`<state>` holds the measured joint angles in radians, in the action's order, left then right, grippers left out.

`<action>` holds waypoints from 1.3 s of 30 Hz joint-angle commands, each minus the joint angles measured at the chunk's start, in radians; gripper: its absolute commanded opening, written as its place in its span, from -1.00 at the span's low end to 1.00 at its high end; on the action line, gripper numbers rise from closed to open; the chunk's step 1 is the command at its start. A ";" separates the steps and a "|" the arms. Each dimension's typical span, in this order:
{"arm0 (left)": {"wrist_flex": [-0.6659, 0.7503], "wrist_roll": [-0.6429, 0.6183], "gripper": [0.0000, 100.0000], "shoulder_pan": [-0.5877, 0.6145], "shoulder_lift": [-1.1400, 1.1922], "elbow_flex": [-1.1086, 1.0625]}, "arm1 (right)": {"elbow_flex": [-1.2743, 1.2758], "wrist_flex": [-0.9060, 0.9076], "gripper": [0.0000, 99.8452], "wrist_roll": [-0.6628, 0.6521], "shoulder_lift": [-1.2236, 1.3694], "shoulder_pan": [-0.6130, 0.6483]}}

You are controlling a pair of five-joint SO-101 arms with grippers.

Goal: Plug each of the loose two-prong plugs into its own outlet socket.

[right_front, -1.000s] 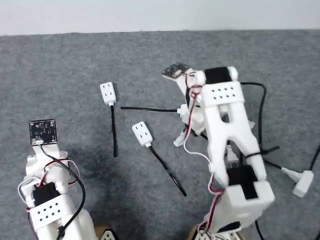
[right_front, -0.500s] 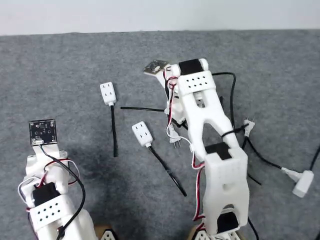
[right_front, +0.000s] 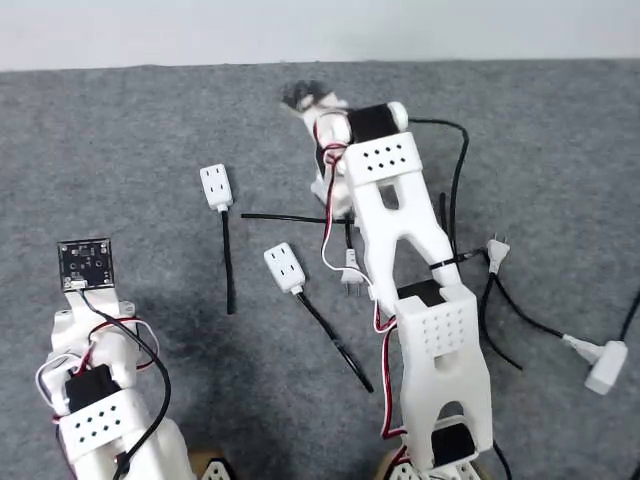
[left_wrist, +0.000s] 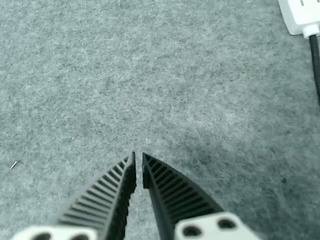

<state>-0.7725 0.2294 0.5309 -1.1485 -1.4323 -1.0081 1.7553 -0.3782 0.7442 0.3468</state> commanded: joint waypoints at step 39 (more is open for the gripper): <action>0.026 0.008 -0.97 -0.005 -0.014 -0.002 | 0.127 -0.096 -0.65 0.371 0.248 0.013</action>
<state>-0.7725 0.2294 0.5309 -1.1485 -1.4431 -0.8730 1.6694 0.0084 0.9958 0.3544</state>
